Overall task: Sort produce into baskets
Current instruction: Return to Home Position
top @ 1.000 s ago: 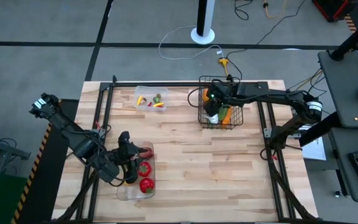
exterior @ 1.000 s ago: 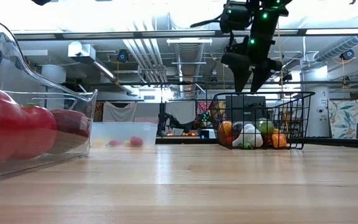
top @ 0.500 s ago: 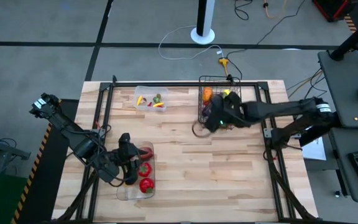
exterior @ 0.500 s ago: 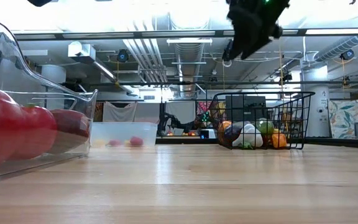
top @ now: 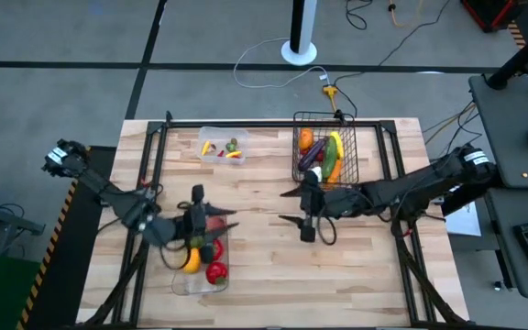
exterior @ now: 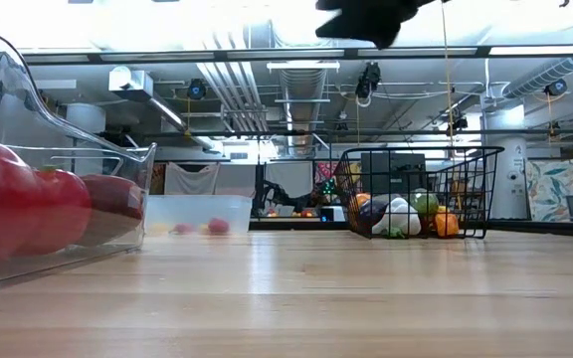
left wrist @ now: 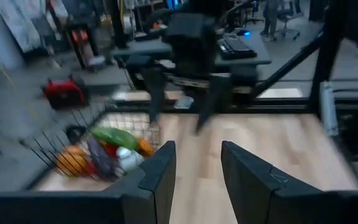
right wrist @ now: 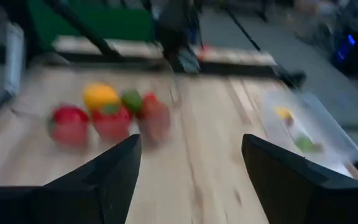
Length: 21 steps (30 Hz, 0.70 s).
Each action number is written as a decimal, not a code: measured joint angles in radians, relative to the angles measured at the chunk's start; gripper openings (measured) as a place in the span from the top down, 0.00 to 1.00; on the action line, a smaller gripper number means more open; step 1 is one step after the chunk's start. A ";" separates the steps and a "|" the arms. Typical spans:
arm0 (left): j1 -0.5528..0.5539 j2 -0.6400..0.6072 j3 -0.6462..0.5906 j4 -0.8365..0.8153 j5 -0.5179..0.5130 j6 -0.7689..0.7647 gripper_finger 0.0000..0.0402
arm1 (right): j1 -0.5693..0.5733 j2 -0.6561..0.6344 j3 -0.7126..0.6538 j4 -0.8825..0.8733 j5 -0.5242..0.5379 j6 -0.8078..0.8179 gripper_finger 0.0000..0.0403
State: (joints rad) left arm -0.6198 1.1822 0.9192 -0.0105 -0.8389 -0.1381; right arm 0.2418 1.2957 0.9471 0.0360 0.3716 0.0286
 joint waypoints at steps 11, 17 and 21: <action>0.368 -0.323 -0.235 0.088 0.437 0.148 0.72 | -0.148 -0.155 -0.151 0.134 -0.222 -0.020 0.39; 0.441 -0.615 -0.427 0.106 0.474 0.153 0.72 | -0.174 -0.332 -0.251 0.133 -0.250 -0.011 0.41; 0.442 -0.787 -0.527 0.114 0.476 0.168 0.72 | -0.173 -0.466 -0.317 0.160 -0.279 -0.002 0.42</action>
State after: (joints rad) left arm -0.1780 0.3949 0.3926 0.1038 -0.3630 0.0301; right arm 0.0692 0.8301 0.6300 0.1964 0.0925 0.0269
